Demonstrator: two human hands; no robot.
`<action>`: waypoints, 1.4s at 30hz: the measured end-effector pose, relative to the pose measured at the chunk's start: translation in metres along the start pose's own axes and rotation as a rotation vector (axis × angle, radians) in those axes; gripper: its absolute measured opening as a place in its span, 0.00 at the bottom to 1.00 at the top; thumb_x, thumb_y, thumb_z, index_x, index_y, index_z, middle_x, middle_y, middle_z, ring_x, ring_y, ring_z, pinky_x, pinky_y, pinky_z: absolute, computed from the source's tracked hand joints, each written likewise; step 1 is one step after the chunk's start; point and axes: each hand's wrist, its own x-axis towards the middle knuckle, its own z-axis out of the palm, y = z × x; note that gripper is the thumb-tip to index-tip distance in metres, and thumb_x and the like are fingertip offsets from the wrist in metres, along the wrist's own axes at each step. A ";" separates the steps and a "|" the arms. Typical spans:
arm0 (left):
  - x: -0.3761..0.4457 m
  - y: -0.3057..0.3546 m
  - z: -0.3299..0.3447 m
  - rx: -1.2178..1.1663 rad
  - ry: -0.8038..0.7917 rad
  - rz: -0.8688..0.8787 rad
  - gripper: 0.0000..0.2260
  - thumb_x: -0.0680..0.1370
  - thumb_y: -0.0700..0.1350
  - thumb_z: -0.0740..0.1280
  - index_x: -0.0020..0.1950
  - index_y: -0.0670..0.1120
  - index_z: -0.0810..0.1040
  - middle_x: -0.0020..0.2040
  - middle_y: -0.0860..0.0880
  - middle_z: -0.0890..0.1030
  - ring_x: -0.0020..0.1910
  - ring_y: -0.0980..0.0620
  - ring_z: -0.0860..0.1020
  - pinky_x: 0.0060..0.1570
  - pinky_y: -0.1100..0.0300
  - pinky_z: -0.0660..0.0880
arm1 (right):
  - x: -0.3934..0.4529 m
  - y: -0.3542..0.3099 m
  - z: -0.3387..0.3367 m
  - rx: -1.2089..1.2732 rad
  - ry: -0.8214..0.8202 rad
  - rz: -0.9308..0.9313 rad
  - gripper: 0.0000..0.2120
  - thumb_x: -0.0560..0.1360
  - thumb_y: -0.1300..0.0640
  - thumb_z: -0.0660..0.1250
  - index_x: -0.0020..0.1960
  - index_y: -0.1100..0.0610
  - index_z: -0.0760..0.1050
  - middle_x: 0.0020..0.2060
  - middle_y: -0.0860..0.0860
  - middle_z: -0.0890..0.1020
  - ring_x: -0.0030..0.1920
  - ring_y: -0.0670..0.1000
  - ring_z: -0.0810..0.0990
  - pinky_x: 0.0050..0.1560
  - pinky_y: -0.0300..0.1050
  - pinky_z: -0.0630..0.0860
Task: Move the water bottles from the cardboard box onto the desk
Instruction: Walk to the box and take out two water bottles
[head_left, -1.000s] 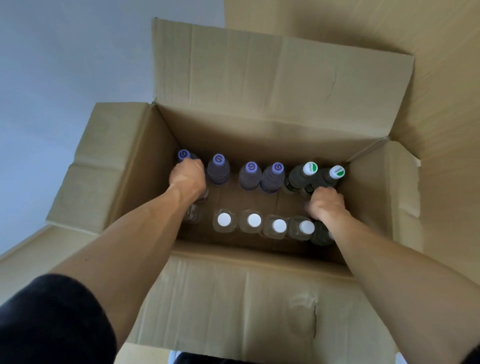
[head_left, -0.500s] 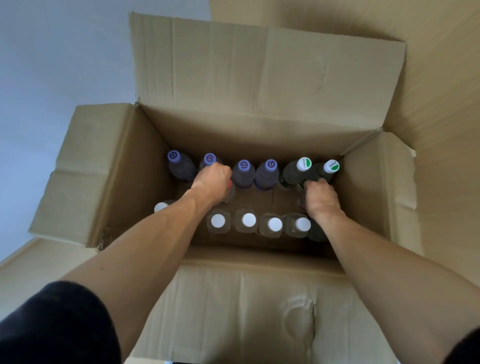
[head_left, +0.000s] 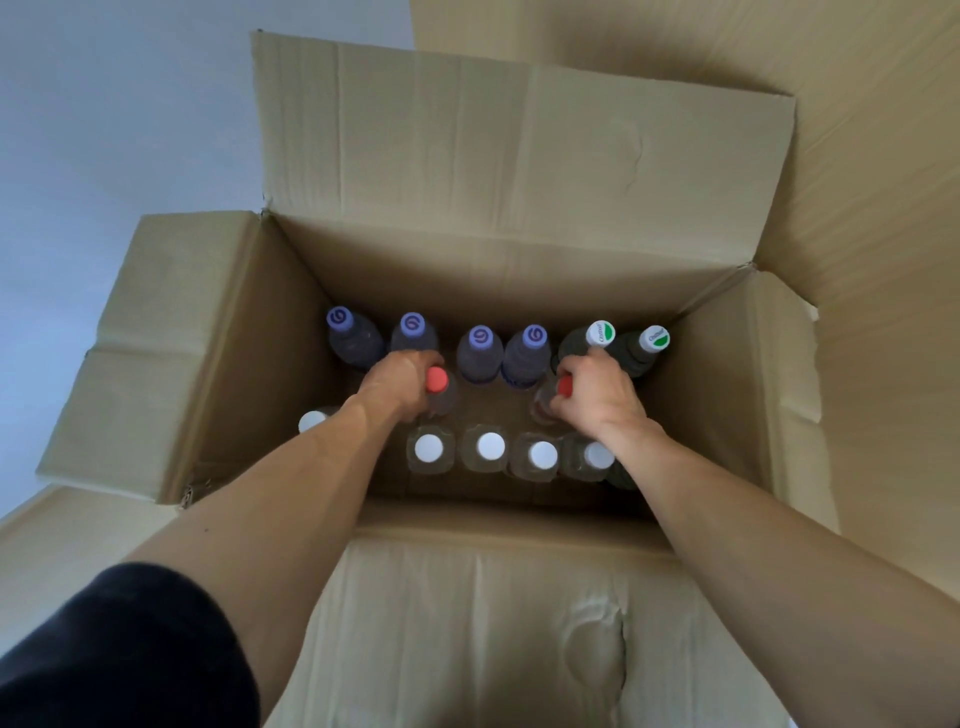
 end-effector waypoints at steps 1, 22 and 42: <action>0.002 -0.001 0.002 -0.011 -0.005 -0.009 0.28 0.72 0.43 0.76 0.71 0.53 0.73 0.65 0.46 0.79 0.64 0.42 0.77 0.61 0.49 0.75 | -0.002 -0.003 -0.002 0.027 0.009 0.005 0.16 0.72 0.54 0.74 0.59 0.54 0.79 0.57 0.55 0.73 0.53 0.59 0.79 0.50 0.49 0.75; -0.043 0.025 -0.065 -0.558 0.172 0.218 0.21 0.61 0.48 0.73 0.51 0.43 0.75 0.47 0.44 0.81 0.48 0.44 0.78 0.48 0.52 0.75 | -0.032 0.012 -0.061 0.426 0.238 -0.173 0.07 0.82 0.50 0.64 0.54 0.52 0.76 0.46 0.46 0.80 0.48 0.45 0.78 0.46 0.38 0.73; -0.087 0.073 -0.143 -1.453 -0.189 0.104 0.20 0.79 0.59 0.67 0.57 0.42 0.77 0.43 0.45 0.82 0.38 0.49 0.82 0.42 0.56 0.80 | -0.046 -0.060 -0.133 1.561 0.134 0.319 0.23 0.81 0.34 0.56 0.47 0.54 0.72 0.36 0.53 0.80 0.37 0.51 0.80 0.53 0.52 0.79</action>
